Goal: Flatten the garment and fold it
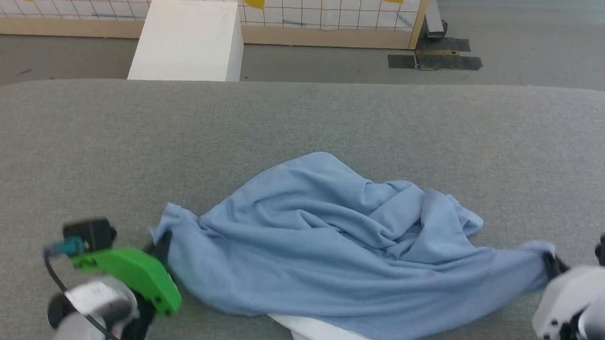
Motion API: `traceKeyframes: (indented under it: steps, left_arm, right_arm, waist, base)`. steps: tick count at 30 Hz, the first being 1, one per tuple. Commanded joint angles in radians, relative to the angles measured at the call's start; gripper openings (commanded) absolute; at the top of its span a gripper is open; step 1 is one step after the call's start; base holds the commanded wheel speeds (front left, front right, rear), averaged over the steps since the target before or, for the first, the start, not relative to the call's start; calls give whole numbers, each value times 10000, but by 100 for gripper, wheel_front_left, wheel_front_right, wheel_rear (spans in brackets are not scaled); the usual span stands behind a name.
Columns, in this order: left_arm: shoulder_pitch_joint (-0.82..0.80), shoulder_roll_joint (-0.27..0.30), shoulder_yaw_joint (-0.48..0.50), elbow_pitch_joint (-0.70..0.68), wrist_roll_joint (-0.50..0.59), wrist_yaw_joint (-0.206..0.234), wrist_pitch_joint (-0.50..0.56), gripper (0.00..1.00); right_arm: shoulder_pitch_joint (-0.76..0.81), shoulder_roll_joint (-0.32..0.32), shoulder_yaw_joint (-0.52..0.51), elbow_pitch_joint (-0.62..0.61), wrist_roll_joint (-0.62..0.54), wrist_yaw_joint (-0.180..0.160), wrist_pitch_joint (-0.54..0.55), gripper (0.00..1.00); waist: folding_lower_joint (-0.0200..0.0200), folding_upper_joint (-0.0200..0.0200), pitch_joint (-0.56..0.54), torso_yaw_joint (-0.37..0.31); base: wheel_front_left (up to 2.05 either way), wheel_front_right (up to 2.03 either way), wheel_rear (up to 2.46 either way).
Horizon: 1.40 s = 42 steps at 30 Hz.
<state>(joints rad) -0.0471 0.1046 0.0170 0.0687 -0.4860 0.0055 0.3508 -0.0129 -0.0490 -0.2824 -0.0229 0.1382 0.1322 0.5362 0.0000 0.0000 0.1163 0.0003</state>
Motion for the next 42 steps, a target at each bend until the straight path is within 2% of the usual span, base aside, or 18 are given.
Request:
traceKeyframes:
  steps: [1, 6, 9, 13, 18, 21, 25, 28, 31, 35, 42]
  left_arm:
    - [-612, 206, 112, -276, -194, -173, 22, 0]
    - [-2367, 437, 492, -1019, -899, -311, 449, 0]
    - [-3891, 596, 806, -1287, -1158, -88, 634, 0]
    - [-6048, 857, 1080, -1116, -1064, 307, 543, 0]
    - [-8612, 1003, 1370, -280, -927, 732, -64, 0]
    - [-10041, 1026, 1522, 261, -827, 928, -693, 0]
    - [-11573, 1035, 1747, 805, -773, 1011, -1714, 0]
    - [-12441, 1076, 1944, 1274, -815, 893, -2563, 0]
    - [-12892, 1116, 2084, 1718, -914, 689, -3161, 0]
    - [-12544, 1190, 2088, 2188, -1015, 284, -3425, 0]
    - [-9608, 1608, 1593, 2236, -354, -215, -3171, 0]
  right_arm:
    - [-540, -83, 206, -342, -239, -15, 212, 0]
    - [-2214, -1135, 1085, -954, -301, -15, 1204, 0]
    - [-3760, -2014, 1727, -923, -104, -15, 1749, 0]
    - [-6076, -2792, 2375, -382, 50, -15, 2149, 0]
    - [-8908, -3117, 2899, 656, -145, -15, 1950, 0]
    - [-10562, -3139, 3049, 1398, -496, -15, 1371, 0]
    - [-12321, -2947, 3079, 2192, -1004, -15, 392, 0]
    - [-13239, -2760, 3084, 2687, -1349, -15, -305, 0]
    - [-13681, -2606, 3007, 3178, -1500, -15, -861, 0]
    - [-13257, -2363, 3025, 3878, -1275, -15, -1169, 0]
    - [-10688, -2209, 3301, 4521, -36, -15, -1001, 0]
  waist:
    - [0, 0, 99, -12]
    - [0, 0, 628, -78]
    - [0, 0, 1203, -155]
    - [0, 0, 2031, -252]
    - [0, 0, 2837, -330]
    - [0, 0, 3213, -339]
    - [0, 0, 3514, -319]
    - [0, 0, 3592, -290]
    - [0, 0, 3550, -220]
    - [0, 0, 3308, -112]
    - [0, 0, 2512, 114]
  base:
    - [0, 0, 0]
    - [0, 0, 0]
    - [0, 0, 0]
    - [0, 0, 0]
    - [0, 0, 0]
    - [0, 0, 0]
    - [0, 0, 0]
    - [0, 0, 0]
    - [0, 0, 0]
    - [0, 0, 0]
    - [0, 0, 0]
